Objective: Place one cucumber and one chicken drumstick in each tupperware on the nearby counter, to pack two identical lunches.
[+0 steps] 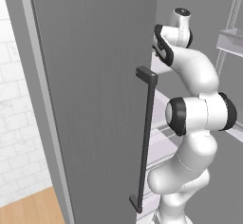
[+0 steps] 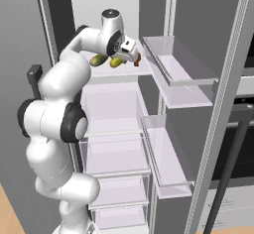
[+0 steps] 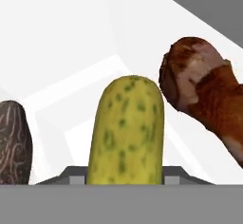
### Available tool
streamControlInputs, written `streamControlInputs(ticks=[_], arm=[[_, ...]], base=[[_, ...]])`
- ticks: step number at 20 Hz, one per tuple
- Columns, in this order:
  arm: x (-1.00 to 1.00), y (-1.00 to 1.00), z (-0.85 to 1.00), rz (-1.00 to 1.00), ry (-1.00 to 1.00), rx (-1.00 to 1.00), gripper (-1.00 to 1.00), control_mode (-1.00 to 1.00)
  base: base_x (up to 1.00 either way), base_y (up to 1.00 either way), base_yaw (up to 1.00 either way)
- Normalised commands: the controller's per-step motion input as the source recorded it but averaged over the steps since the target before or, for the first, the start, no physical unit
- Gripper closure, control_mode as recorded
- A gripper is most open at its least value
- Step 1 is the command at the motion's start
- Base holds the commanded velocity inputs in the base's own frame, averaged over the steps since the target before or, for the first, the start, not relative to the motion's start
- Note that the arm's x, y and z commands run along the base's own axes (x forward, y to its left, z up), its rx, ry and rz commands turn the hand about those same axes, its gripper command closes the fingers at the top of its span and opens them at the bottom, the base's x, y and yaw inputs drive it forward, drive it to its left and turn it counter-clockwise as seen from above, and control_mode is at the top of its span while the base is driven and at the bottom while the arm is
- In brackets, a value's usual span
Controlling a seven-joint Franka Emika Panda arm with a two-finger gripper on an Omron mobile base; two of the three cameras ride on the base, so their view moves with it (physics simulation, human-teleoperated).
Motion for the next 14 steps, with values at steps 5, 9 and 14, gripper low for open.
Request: streamControlInputs(ticks=[5, 9, 14], arm=[[-1.0, -0.13, -0.04, 0.02, -0.45, 0.16, 1.0, -1.0], [-1.0, -0.11, 0.13, 0.0, -0.65, 0.2, 1.0, -1.0], [-1.0, -0.09, 0.61, 0.0, -0.47, 0.14, 1.0, -1.0]], base=[[0.0, 0.0, 0.0], [0.0, 0.0, 0.0], [0.0, 0.0, 0.0]])
